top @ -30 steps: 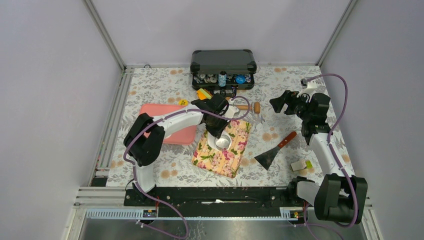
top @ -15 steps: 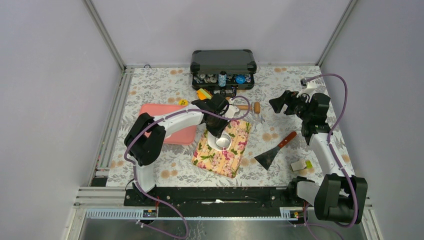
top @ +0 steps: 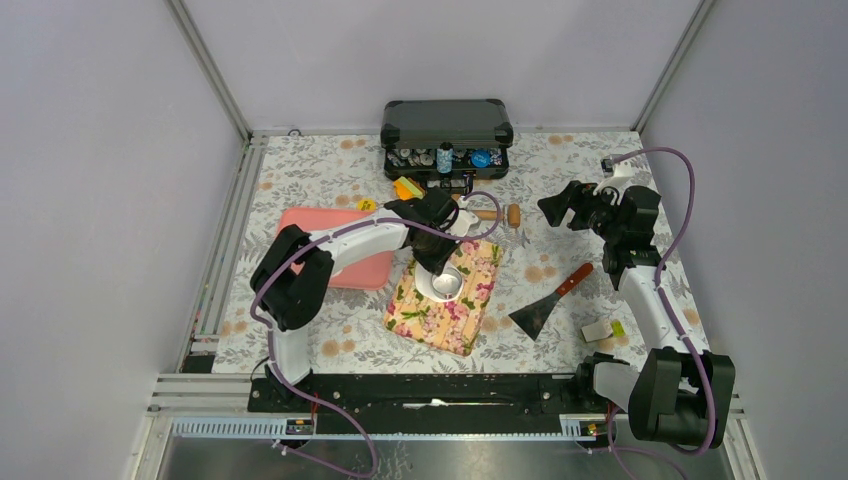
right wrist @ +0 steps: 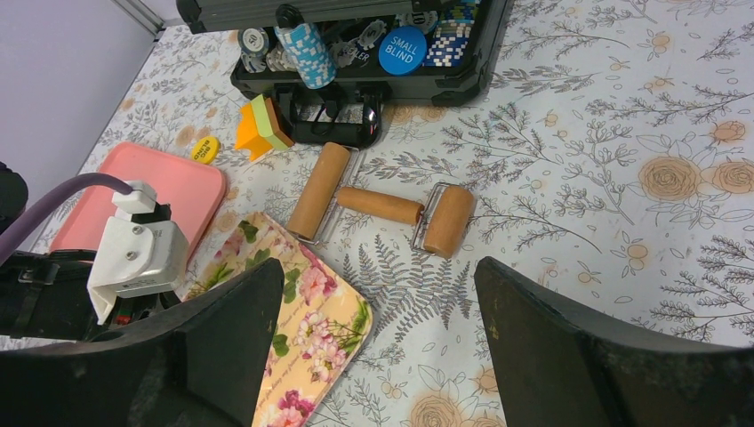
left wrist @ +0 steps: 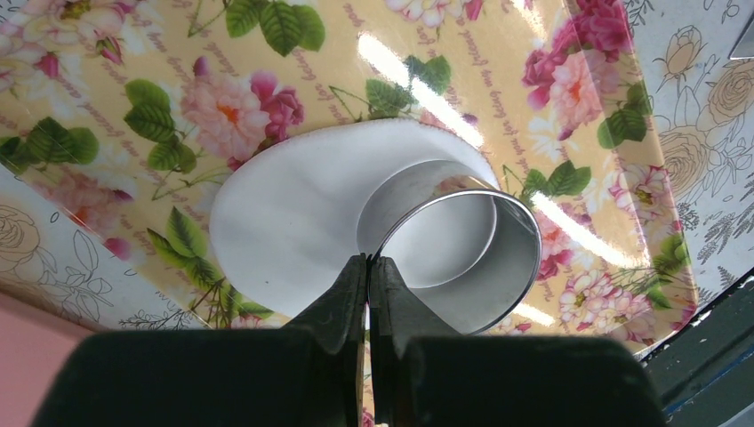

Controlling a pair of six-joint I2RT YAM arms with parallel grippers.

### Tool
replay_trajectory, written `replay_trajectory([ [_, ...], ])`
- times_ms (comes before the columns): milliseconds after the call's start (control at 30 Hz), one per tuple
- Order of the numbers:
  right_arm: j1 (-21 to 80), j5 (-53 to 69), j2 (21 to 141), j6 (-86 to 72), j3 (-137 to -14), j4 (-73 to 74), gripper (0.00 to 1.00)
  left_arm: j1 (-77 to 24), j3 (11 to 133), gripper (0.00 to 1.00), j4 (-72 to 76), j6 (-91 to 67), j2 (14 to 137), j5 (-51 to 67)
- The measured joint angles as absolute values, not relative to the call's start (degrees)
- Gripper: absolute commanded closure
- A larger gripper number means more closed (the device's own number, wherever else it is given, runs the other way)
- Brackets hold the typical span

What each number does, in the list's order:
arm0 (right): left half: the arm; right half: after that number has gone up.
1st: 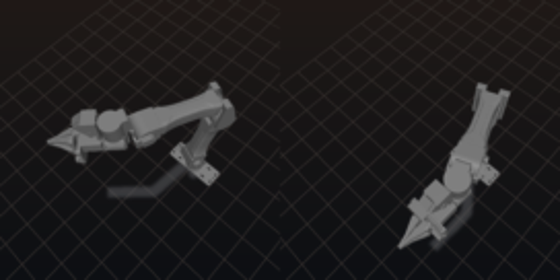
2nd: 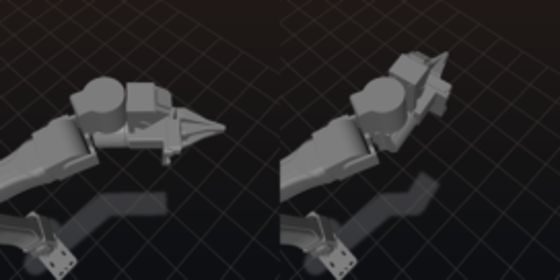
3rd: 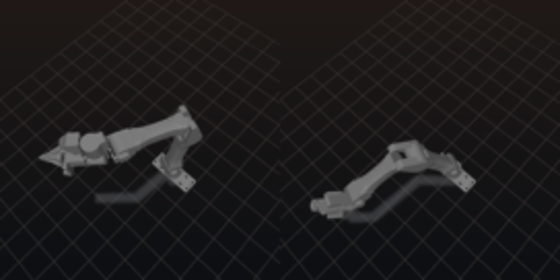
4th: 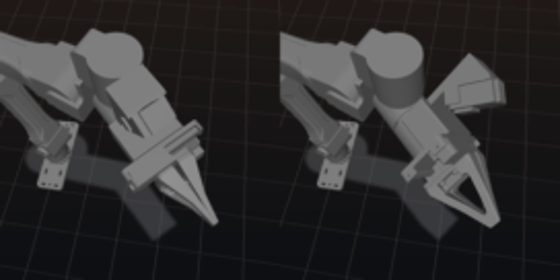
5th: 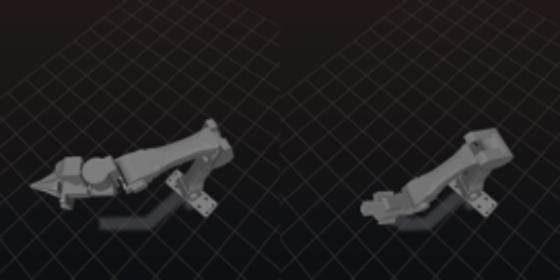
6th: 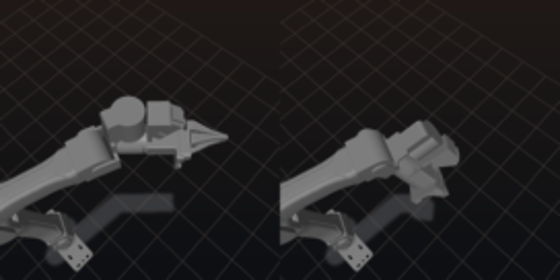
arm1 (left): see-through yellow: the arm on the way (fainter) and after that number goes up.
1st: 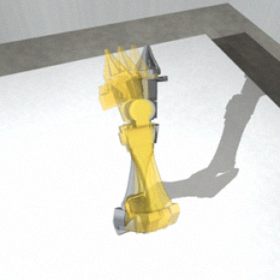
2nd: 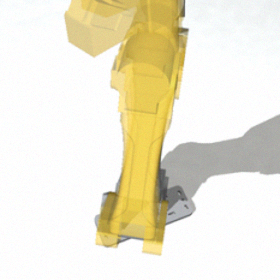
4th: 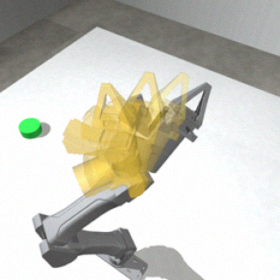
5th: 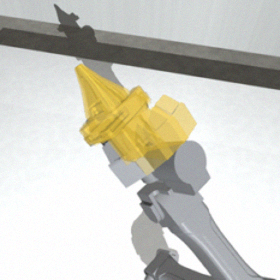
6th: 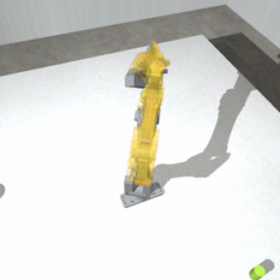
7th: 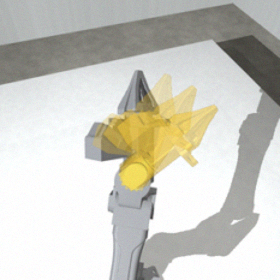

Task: Roll out the dumpling wrappers from the dough
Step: Press the dumpling wrapper on the work surface.

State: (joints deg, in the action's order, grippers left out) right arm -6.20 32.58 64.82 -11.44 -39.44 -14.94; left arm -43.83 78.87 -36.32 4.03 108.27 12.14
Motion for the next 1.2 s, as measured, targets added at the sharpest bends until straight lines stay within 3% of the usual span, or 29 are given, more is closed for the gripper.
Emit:
replay_trajectory([
  [200,-6.2,32.62,64.82,-11.77,-39.44,-14.94,0.14,-43.83,78.87,1.0,-36.29,4.05,108.53,12.12],
  [367,-6.28,32.62,64.82,-11.84,-39.44,-14.94,0.14,-43.83,78.87,0.92,-36.29,4.03,108.53,11.94],
  [533,-6.31,32.64,64.82,-11.84,-39.44,-14.94,0.14,-43.83,78.87,0.74,-36.29,4.1,108.53,11.66],
  [733,-6.39,32.67,64.82,-11.86,-39.44,-14.94,0.14,-43.83,78.87,0.65,-36.29,4.05,108.53,11.2],
  [933,-6.39,32.69,64.82,-11.97,-39.42,-14.94,0.14,-43.83,78.87,0.48,-36.32,4.1,108.49,10.66],
  [1200,-6.39,35.38,65.17,-12.93,-39.66,-14.59,0.17,-43.4,78.87,0.12,-36.93,4.64,104.84,9.8],
])
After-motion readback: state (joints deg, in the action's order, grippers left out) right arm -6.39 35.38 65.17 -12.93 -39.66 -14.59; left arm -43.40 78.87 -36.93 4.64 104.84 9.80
